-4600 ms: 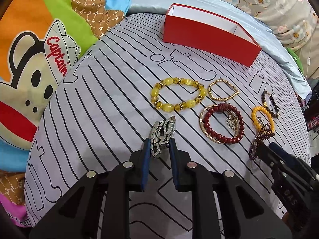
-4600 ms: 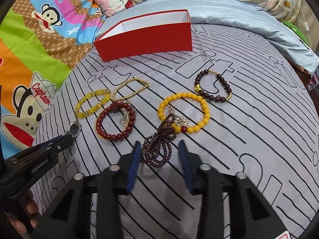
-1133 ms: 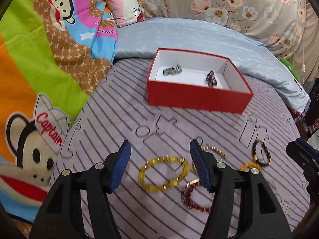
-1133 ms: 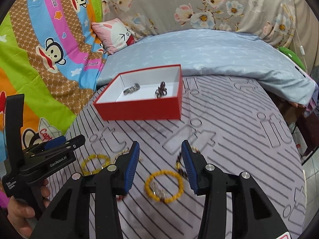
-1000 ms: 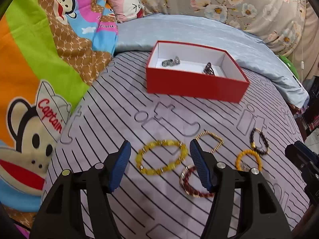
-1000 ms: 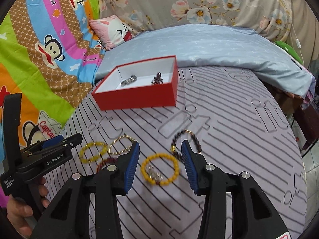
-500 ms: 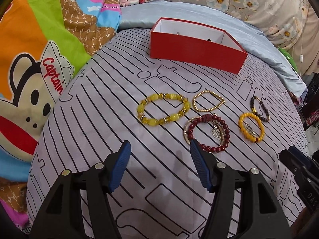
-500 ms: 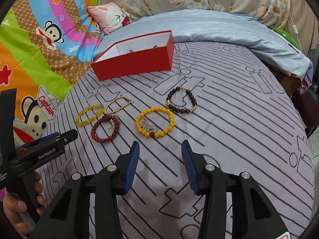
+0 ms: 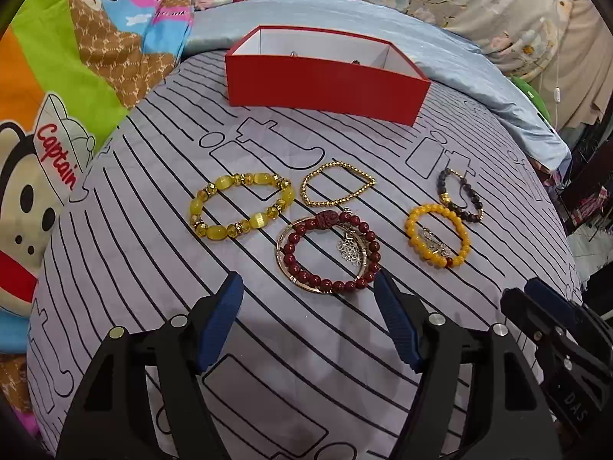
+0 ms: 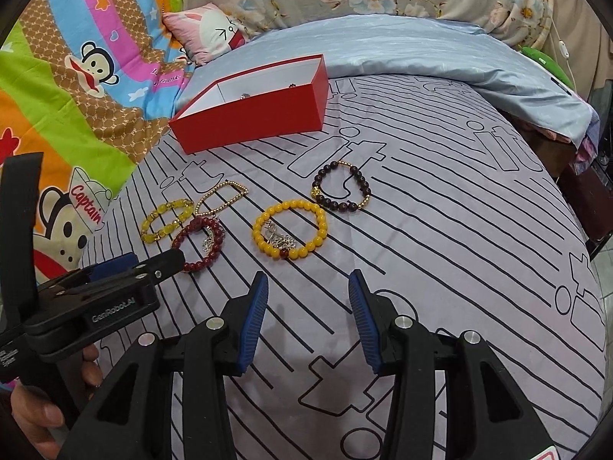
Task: Organize jewelry
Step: 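Move both tools back from the box toward the remaining bracelets, then grasp the red bead bracelet with the left tool while the right tool grasps the orange bead bracelet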
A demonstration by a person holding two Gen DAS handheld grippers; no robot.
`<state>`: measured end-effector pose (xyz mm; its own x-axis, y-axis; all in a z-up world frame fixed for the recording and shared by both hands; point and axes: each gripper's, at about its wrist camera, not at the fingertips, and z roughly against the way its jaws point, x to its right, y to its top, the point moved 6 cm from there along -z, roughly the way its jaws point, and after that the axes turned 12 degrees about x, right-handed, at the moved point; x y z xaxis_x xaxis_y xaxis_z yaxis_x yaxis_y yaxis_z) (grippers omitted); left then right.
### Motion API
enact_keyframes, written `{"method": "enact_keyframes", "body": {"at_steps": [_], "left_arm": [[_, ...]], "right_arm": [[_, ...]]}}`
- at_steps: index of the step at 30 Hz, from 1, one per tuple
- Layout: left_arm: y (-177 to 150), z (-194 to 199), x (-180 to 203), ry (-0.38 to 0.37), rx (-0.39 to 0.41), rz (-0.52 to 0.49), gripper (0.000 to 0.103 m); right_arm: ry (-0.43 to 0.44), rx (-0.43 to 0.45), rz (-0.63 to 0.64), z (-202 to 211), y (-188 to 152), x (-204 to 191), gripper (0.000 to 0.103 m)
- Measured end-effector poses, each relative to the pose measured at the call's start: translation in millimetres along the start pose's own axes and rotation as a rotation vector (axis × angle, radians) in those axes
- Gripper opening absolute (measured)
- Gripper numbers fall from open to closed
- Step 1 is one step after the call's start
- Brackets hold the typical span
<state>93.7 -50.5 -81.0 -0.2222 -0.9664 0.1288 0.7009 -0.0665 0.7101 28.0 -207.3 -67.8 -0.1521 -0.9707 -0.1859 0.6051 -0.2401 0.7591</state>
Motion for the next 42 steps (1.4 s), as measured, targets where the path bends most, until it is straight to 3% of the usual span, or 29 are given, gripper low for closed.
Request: {"method": "enact_keyframes", "body": {"at_steps": [5,11,14,18,21,23,38,42], "left_arm": [[11.5,-12.5,-5.7,0.040,0.015,-0.010,0.067],[5.9,-33.4,-14.5,0.061,-0.009,-0.052,0.056],[5.6,-33.5,-12.7,0.062,0.019,-0.079,0.053],[7.1,-34.1,-4.7,0.042,0.046,-0.111,0.027],[7.5,-34.4,2.3,0.027,0.050,-0.135,0.014],[7.1,-33.2,4.5,0.000,0.041,-0.122,0.011],[19.9,0.8,10.8,-0.129,0.062,-0.029,0.007],[23.3,6.6,8.7,-0.136,0.069,-0.017,0.007]], "right_arm": [[0.008,-0.006,-0.001,-3.7,0.2,-0.8,0.044],[0.013,-0.015,-0.005,-10.5,1.5,-0.9,0.044],[0.014,-0.021,-0.007,-15.3,2.5,-0.9,0.044],[0.020,-0.032,-0.016,-22.4,3.1,-0.9,0.044],[0.023,-0.033,-0.021,-24.4,3.9,-0.6,0.044],[0.025,-0.033,-0.020,-25.1,4.3,-1.3,0.044],[0.040,-0.033,-0.016,-28.5,4.6,-7.1,0.041],[0.042,-0.033,-0.015,-34.8,8.0,-7.6,0.031]]}}
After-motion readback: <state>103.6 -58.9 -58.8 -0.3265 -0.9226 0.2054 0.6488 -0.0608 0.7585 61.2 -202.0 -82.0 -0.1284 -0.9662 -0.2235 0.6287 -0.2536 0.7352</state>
